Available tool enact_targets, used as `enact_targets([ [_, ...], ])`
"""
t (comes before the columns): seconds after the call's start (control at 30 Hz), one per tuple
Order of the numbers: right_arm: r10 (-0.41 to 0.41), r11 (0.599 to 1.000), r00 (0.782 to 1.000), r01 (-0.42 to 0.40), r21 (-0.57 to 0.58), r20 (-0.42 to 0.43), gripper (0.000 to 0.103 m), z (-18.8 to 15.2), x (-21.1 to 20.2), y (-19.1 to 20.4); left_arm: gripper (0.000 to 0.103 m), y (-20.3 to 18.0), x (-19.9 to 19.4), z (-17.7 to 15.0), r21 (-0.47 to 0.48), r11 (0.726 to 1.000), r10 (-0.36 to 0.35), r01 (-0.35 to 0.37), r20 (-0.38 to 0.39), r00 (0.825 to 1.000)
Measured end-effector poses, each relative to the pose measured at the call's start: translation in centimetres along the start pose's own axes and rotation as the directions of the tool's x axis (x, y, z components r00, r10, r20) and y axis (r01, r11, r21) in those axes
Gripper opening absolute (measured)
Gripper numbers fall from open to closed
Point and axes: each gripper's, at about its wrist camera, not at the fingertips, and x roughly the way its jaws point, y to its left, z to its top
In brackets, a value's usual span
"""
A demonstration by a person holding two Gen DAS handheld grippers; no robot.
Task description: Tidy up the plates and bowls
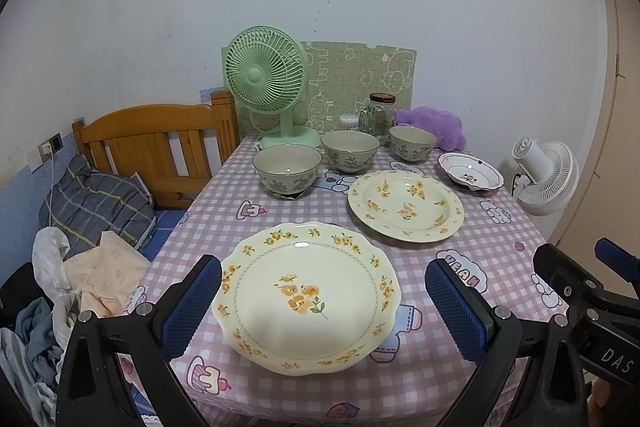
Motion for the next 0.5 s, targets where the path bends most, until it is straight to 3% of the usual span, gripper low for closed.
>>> enact_targets([
  [0.5, 0.000, 1.000, 1.000, 0.000, -0.001, -0.001, 0.103, 0.03, -0.11, -0.07, 0.102, -0.03, -0.03, -0.17, 0.000, 1.000, 0.000, 0.000, 0.003, 1.000],
])
